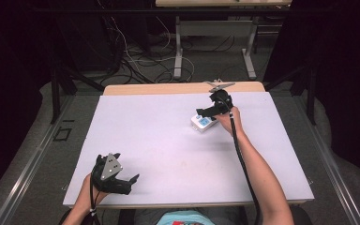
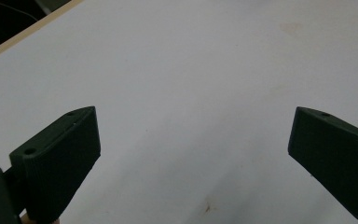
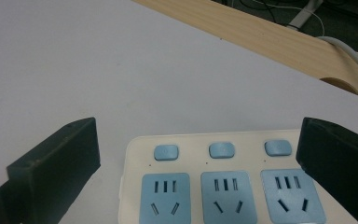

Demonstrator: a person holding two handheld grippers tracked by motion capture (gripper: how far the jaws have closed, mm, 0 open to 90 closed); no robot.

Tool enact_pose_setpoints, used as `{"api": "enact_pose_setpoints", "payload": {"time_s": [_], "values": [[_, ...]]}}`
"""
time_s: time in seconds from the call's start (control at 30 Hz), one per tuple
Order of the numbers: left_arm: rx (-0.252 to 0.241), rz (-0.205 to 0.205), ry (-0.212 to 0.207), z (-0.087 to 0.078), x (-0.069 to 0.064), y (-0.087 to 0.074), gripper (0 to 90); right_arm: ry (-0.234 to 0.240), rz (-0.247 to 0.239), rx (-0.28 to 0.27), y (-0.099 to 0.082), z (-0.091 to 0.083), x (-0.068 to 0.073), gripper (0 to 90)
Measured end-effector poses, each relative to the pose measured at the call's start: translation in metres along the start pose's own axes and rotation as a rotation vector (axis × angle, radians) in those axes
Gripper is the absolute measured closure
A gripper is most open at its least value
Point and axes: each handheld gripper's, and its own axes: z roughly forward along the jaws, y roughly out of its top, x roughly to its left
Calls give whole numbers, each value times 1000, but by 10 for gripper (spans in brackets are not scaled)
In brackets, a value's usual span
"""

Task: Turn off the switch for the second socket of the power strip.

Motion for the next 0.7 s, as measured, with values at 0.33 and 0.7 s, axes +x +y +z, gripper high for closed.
{"api": "enact_pose_setpoints", "payload": {"time_s": [0.33,0.7], "values": [[1,13,7,-1,1,0,19,21,-13,-19,-4,-10,1,0],[0,5,0,-1,1,0,19,22,-30,-9,-13,-25,2,0]]}}
